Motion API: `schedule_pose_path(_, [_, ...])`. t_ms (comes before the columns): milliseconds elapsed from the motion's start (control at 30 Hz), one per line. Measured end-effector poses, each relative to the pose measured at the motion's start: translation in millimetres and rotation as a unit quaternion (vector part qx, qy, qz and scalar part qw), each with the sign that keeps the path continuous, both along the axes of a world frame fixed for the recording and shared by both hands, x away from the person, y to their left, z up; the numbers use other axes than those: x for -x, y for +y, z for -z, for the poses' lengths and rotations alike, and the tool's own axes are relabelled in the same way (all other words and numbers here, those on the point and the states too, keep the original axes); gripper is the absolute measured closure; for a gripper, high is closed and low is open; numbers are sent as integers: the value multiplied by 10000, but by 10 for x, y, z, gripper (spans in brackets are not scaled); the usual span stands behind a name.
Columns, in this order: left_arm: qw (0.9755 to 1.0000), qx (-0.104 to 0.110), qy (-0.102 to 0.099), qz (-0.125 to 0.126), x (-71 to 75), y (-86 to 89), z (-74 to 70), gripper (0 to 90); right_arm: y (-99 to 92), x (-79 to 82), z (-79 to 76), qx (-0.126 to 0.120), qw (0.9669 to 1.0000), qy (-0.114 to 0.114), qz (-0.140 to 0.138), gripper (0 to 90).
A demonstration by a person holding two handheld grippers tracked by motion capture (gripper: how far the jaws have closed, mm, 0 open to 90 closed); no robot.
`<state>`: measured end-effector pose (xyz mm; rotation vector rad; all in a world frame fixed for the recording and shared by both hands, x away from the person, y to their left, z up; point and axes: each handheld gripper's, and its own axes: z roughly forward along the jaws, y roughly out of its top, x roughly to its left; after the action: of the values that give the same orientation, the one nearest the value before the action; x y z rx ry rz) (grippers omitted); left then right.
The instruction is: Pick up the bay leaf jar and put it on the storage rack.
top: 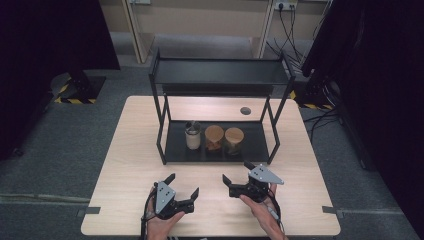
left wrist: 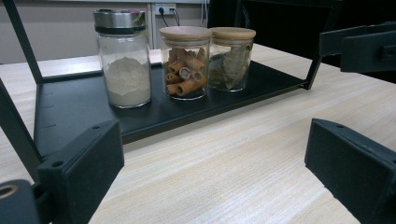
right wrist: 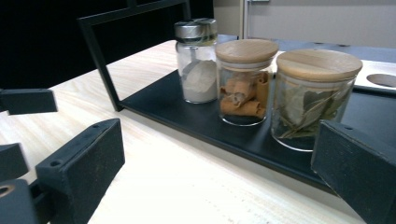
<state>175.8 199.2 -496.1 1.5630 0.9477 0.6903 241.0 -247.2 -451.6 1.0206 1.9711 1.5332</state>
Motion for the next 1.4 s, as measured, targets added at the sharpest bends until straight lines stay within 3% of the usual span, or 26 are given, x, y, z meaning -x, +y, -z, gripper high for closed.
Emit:
schedule_pose_path(467, [10000,80,24,10,0,25,-4,37,-1,117,64,27,9999,17,-135,29])
schedule_pose_path(1400, [10000,81,19,19,10,18,-4,37,-12,107,100,56,10000,62,-44,29])
